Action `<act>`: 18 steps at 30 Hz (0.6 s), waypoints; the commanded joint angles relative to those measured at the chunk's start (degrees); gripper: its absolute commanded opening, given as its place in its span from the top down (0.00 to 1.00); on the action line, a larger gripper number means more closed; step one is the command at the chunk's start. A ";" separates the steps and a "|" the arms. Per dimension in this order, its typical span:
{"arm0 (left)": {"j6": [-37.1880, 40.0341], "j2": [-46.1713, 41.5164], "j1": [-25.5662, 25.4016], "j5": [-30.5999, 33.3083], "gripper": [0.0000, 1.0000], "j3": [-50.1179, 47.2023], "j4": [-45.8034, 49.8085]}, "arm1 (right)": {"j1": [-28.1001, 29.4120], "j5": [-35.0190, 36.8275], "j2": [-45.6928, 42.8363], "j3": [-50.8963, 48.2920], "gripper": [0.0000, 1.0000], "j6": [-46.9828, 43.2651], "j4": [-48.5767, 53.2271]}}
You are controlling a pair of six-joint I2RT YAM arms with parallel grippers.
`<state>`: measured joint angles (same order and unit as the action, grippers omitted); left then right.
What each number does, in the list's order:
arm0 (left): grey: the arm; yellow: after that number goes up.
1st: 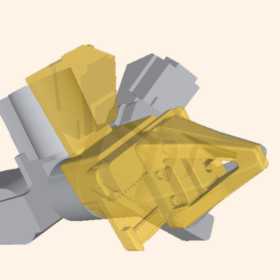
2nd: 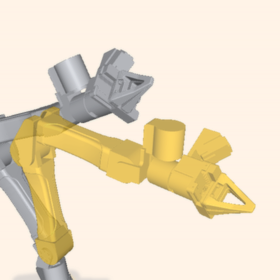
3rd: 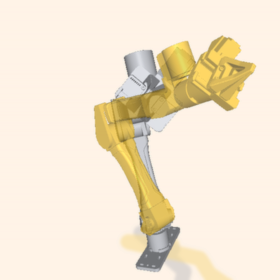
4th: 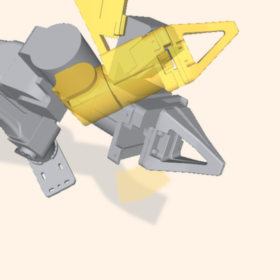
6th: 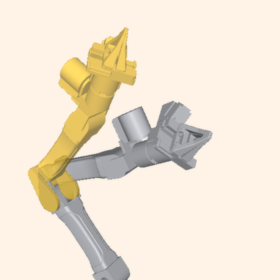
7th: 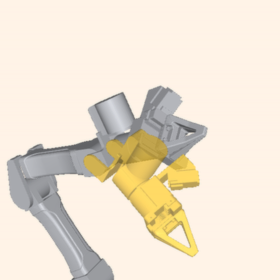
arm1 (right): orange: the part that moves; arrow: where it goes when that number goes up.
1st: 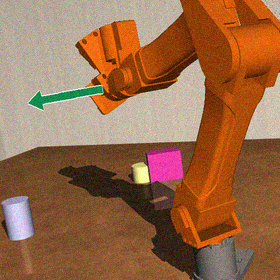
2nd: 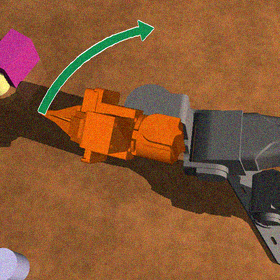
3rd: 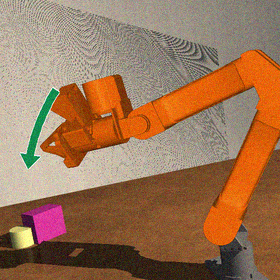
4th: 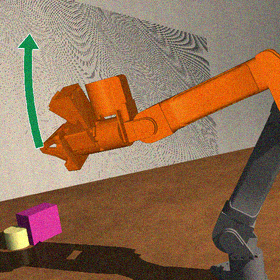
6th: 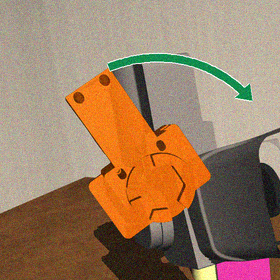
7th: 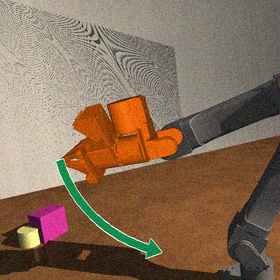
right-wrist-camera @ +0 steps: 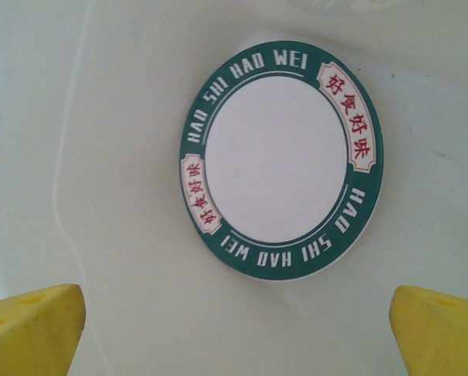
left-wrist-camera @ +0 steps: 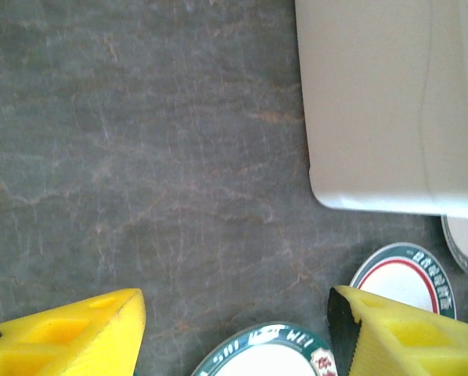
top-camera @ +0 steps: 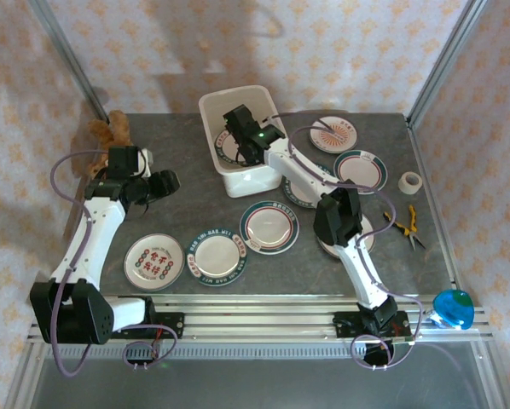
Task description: Place the plates into the plastic bin on the countertop
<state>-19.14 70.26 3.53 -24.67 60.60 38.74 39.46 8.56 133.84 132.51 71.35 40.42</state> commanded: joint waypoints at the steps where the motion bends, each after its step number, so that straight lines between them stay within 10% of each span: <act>1: 2.35 -2.56 0.51 -3.52 0.35 -3.20 2.64 | 0.47 2.09 -4.73 -0.86 0.01 -7.34 -2.58; 18: 6.39 -0.32 -8.03 -3.09 0.38 -10.26 4.84 | 0.90 -9.62 -37.21 -34.62 0.11 -40.43 -22.46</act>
<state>-14.83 68.10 -2.44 -29.41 48.97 41.87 40.21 2.87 101.06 101.14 40.40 24.01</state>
